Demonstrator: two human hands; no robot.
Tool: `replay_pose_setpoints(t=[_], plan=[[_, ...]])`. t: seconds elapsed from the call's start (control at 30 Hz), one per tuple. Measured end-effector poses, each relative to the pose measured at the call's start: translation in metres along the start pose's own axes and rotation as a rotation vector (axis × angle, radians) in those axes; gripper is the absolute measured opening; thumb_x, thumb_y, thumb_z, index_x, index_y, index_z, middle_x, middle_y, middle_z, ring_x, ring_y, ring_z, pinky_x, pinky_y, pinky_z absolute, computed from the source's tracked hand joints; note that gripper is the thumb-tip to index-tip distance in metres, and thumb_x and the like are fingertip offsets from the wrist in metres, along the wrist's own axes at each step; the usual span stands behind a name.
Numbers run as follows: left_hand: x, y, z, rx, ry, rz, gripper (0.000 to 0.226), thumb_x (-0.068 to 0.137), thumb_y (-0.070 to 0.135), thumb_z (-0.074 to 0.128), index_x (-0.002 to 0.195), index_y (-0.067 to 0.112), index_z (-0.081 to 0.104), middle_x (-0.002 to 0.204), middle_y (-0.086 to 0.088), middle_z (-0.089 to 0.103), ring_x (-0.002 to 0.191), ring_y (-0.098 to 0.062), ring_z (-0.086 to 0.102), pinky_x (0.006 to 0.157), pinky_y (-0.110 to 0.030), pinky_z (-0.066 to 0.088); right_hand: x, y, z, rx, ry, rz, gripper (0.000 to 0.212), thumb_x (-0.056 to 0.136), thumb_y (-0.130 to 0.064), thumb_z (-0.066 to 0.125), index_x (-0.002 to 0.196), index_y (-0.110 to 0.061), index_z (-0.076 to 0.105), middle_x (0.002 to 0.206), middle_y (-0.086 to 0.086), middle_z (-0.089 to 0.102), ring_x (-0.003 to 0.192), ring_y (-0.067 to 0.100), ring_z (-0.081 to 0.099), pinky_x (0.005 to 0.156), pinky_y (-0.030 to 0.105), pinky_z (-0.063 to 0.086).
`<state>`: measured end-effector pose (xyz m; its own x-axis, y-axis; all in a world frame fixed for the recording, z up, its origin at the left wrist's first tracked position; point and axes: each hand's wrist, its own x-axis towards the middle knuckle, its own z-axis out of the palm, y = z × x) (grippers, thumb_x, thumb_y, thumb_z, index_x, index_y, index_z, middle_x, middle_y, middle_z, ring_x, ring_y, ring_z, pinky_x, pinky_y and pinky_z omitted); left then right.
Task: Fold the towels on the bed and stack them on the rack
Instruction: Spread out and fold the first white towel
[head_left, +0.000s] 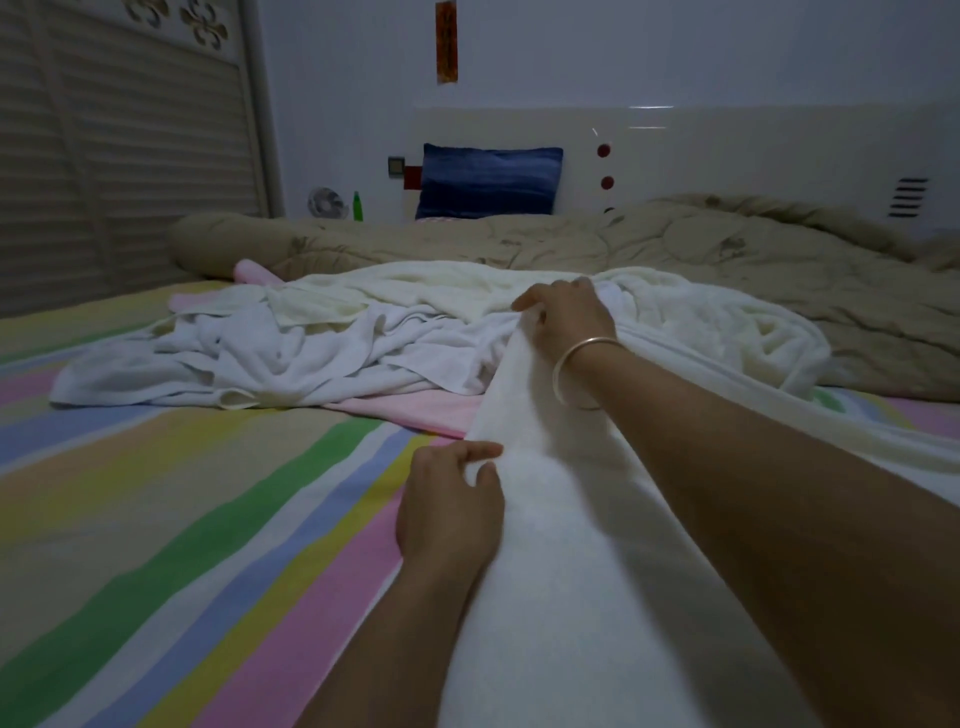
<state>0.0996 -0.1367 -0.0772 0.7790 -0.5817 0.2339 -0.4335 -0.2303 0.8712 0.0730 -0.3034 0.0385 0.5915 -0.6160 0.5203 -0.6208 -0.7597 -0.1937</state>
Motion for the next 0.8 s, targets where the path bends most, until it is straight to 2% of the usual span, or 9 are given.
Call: replay_pose_setpoints(t=[0.07, 0.13, 0.23, 0.3, 0.4, 0.5, 0.57, 0.73, 0.8], plan=[[-0.001, -0.001, 0.000, 0.021, 0.003, 0.004, 0.022, 0.085, 0.027, 0.058, 0.091, 0.048, 0.064, 0.108, 0.006, 0.063, 0.098, -0.015, 0.063, 0.088, -0.039, 0.052, 0.003, -0.006, -0.013, -0.091, 0.045, 0.045, 0.032, 0.094, -0.014, 0.051, 0.120, -0.030, 0.061, 0.129, 0.008, 0.050, 0.125, 0.027, 0.039, 0.103, 0.036, 0.033], [-0.002, -0.001, -0.001, 0.039, 0.016, 0.017, 0.023, 0.087, 0.025, 0.059, 0.096, 0.045, 0.065, 0.111, 0.008, 0.061, 0.103, -0.012, 0.060, 0.091, -0.038, 0.050, 0.006, -0.015, -0.019, -0.150, 0.130, 0.083, 0.027, 0.097, -0.017, 0.048, 0.121, -0.024, 0.059, 0.127, 0.011, 0.051, 0.120, 0.028, 0.041, 0.099, 0.036, 0.035], [-0.003, 0.001, -0.001, 0.039, 0.024, 0.032, 0.023, 0.087, 0.024, 0.060, 0.097, 0.044, 0.065, 0.112, 0.008, 0.059, 0.104, -0.012, 0.059, 0.091, -0.037, 0.050, 0.011, -0.025, -0.015, -0.206, 0.194, 0.081, 0.030, 0.098, -0.009, 0.038, 0.124, -0.012, 0.051, 0.125, 0.016, 0.053, 0.119, 0.031, 0.043, 0.094, 0.037, 0.037], [-0.004, 0.002, -0.002, 0.046, 0.030, 0.041, 0.023, 0.087, 0.023, 0.060, 0.098, 0.042, 0.066, 0.113, 0.009, 0.058, 0.105, -0.010, 0.058, 0.091, -0.036, 0.049, 0.014, -0.024, -0.015, -0.227, 0.186, 0.146, 0.029, 0.097, -0.006, 0.037, 0.123, -0.007, 0.050, 0.125, 0.017, 0.054, 0.118, 0.032, 0.047, 0.092, 0.039, 0.039], [-0.006, 0.003, -0.002, 0.068, 0.039, 0.034, 0.022, 0.089, 0.022, 0.059, 0.100, 0.041, 0.066, 0.113, 0.009, 0.052, 0.105, -0.010, 0.055, 0.091, -0.032, 0.047, 0.014, -0.013, -0.016, -0.317, 0.122, 0.264, 0.026, 0.098, -0.018, 0.044, 0.119, -0.010, 0.056, 0.122, 0.012, 0.059, 0.115, 0.028, 0.051, 0.095, 0.040, 0.038], [-0.007, 0.005, -0.003, 0.092, 0.042, 0.038, 0.021, 0.090, 0.023, 0.059, 0.099, 0.041, 0.064, 0.112, 0.010, 0.049, 0.107, -0.010, 0.054, 0.091, -0.027, 0.045, 0.011, -0.007, -0.015, -0.438, 0.116, 0.239, 0.031, 0.097, -0.033, 0.046, 0.119, -0.016, 0.059, 0.123, 0.007, 0.058, 0.119, 0.026, 0.046, 0.100, 0.041, 0.032], [-0.008, 0.005, -0.004, 0.098, 0.038, 0.040, 0.021, 0.090, 0.023, 0.059, 0.099, 0.042, 0.064, 0.112, 0.010, 0.049, 0.107, -0.010, 0.054, 0.091, -0.026, 0.044, 0.012, -0.007, -0.015, -0.367, 0.127, 0.230, 0.036, 0.096, -0.040, 0.047, 0.121, -0.017, 0.059, 0.126, 0.006, 0.055, 0.121, 0.026, 0.043, 0.098, 0.040, 0.034], [-0.010, 0.006, -0.004, 0.089, 0.039, 0.054, 0.022, 0.091, 0.023, 0.059, 0.099, 0.043, 0.062, 0.112, 0.011, 0.049, 0.107, -0.009, 0.053, 0.092, -0.026, 0.043, 0.015, -0.006, -0.009, 0.192, 0.185, 0.358, 0.033, 0.091, -0.042, 0.054, 0.111, -0.021, 0.069, 0.112, 0.005, 0.065, 0.111, 0.027, 0.053, 0.093, 0.037, 0.044], [-0.010, 0.007, -0.004, 0.089, 0.040, 0.050, 0.021, 0.091, 0.024, 0.059, 0.099, 0.043, 0.061, 0.113, 0.011, 0.049, 0.108, -0.009, 0.052, 0.092, -0.027, 0.043, 0.014, -0.005, -0.008, 0.270, 0.186, 0.427, 0.042, 0.088, -0.050, 0.057, 0.113, -0.018, 0.069, 0.111, 0.007, 0.067, 0.110, 0.028, 0.055, 0.093, 0.037, 0.045]])
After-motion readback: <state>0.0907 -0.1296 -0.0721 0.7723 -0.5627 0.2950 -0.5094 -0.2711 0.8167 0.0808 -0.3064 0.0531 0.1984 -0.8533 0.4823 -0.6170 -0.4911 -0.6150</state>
